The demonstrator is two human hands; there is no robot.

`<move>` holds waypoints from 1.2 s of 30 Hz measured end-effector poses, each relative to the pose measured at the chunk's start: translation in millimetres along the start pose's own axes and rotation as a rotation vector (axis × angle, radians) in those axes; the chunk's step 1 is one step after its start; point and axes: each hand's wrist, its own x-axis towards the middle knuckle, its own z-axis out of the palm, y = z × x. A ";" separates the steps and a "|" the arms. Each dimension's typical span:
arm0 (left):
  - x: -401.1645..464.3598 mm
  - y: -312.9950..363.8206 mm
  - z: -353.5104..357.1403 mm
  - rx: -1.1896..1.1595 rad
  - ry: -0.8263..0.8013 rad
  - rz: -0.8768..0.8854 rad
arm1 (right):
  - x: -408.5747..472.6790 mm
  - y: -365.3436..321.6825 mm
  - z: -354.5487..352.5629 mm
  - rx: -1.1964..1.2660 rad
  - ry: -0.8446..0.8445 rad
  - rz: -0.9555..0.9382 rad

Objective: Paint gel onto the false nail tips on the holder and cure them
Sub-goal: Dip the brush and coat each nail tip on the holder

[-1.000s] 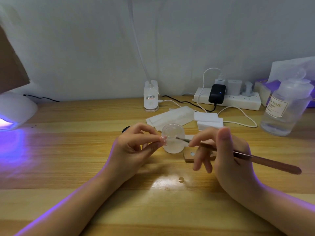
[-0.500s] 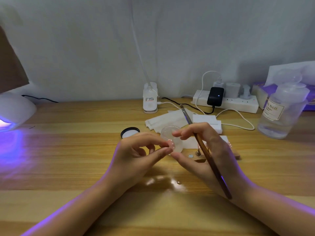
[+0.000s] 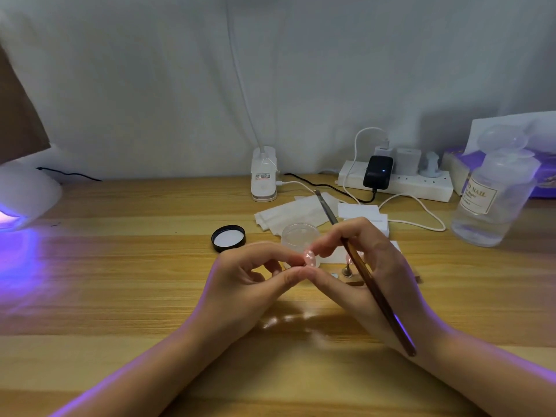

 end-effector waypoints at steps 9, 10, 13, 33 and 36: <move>-0.4 -2.9 2.5 0.021 -0.038 -0.098 | 7.6 9.1 -17.3 0.019 0.037 0.055; -0.8 -3.0 2.8 0.020 -0.048 -0.097 | 9.4 10.8 -21.3 0.004 0.028 0.077; -2.8 -3.3 2.7 0.019 -0.072 -0.096 | 11.6 17.0 -30.4 -0.071 -0.054 0.097; -8.4 -7.9 7.2 0.285 -0.279 -0.022 | 7.9 33.7 -33.0 -0.316 -0.242 -0.078; -8.4 -9.1 7.3 0.287 -0.275 -0.012 | 8.2 32.9 -33.5 -0.324 -0.258 -0.074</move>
